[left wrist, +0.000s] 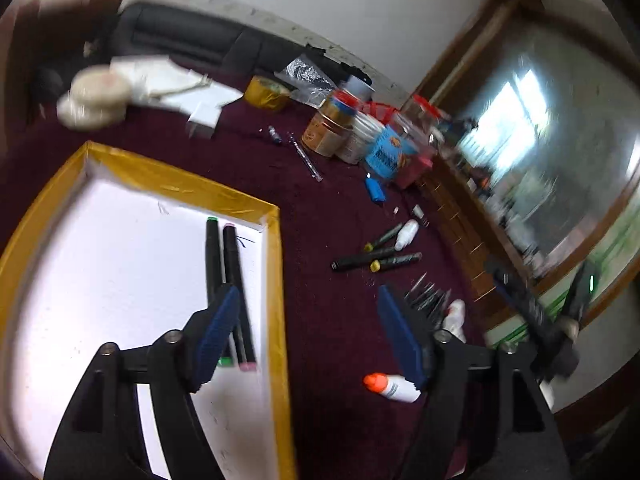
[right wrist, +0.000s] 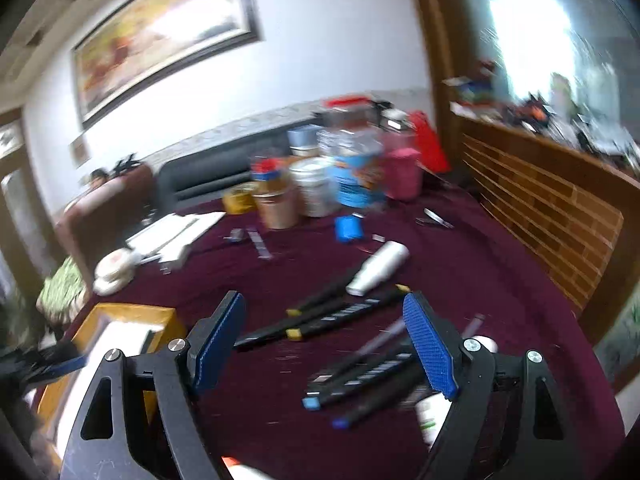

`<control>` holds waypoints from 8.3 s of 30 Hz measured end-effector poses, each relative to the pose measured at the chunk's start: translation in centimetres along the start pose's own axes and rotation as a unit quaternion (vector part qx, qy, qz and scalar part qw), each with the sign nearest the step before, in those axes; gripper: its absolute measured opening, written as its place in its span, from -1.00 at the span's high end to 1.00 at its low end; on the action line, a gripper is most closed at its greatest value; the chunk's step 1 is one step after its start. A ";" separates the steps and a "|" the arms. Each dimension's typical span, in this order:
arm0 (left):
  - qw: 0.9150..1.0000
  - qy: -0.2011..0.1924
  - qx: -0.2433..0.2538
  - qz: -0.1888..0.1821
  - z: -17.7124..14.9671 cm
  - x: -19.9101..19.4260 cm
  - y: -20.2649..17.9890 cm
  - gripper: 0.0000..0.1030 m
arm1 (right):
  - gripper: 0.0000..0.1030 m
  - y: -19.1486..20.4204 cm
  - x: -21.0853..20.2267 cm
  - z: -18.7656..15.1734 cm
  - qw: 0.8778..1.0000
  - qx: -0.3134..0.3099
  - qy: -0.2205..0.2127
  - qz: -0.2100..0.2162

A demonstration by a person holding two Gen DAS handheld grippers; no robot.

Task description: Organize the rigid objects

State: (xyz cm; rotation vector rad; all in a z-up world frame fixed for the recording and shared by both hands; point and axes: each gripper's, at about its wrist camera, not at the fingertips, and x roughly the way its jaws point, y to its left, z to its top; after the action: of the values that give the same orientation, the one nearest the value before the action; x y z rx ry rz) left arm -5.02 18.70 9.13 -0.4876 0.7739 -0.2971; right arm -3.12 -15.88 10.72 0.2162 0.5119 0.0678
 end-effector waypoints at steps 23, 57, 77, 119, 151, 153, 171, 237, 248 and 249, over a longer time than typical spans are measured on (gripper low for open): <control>0.974 0.096 0.150 0.138 -6.2 9.7 -12.3 -0.39 | -0.49 -14.9 4.4 -3.8 0.983 0.176 0.051 0.009; 0.948 0.176 0.246 0.102 -5.1 15.1 -11.9 0.78 | -0.49 -14.7 6.6 -4.6 0.980 0.165 0.107 -0.002; 0.986 0.053 0.154 0.011 -3.8 9.1 -12.6 0.77 | -0.49 -14.8 6.9 -4.6 0.980 0.165 0.109 -0.004; 0.998 -0.067 -0.002 -0.008 -4.8 -6.8 2.2 0.76 | 0.74 -5.0 11.1 -0.2 0.963 0.141 0.223 0.057; 0.993 0.034 -0.072 0.086 1.7 4.6 11.5 0.67 | 0.73 23.0 14.6 -8.0 0.898 -0.017 0.368 0.239; 0.993 0.024 -0.070 0.087 1.8 4.1 11.2 0.49 | 0.72 22.4 14.5 -7.7 0.900 -0.015 0.363 0.239; 0.994 -0.076 -0.009 0.072 -2.2 -3.2 -0.3 -0.32 | 0.17 7.3 0.8 -3.9 0.985 -0.016 0.089 0.147; 0.964 0.134 0.219 0.066 -10.4 12.3 -12.6 0.54 | -0.05 -12.6 0.5 -6.5 0.988 0.144 0.059 0.022; 0.988 0.064 0.133 -0.033 -7.8 4.7 -11.0 0.53 | -0.05 -12.7 0.8 -6.7 0.987 0.145 0.073 -0.001; 0.989 0.059 0.134 -0.035 -7.7 4.3 -10.9 0.53 | -0.05 -12.8 0.7 -6.6 0.987 0.147 0.071 -0.003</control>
State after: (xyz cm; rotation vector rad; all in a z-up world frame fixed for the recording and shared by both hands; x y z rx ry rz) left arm -8.56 5.18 7.55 -0.2455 0.8185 -0.4915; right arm -5.68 -27.02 1.95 0.5003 0.6636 0.0015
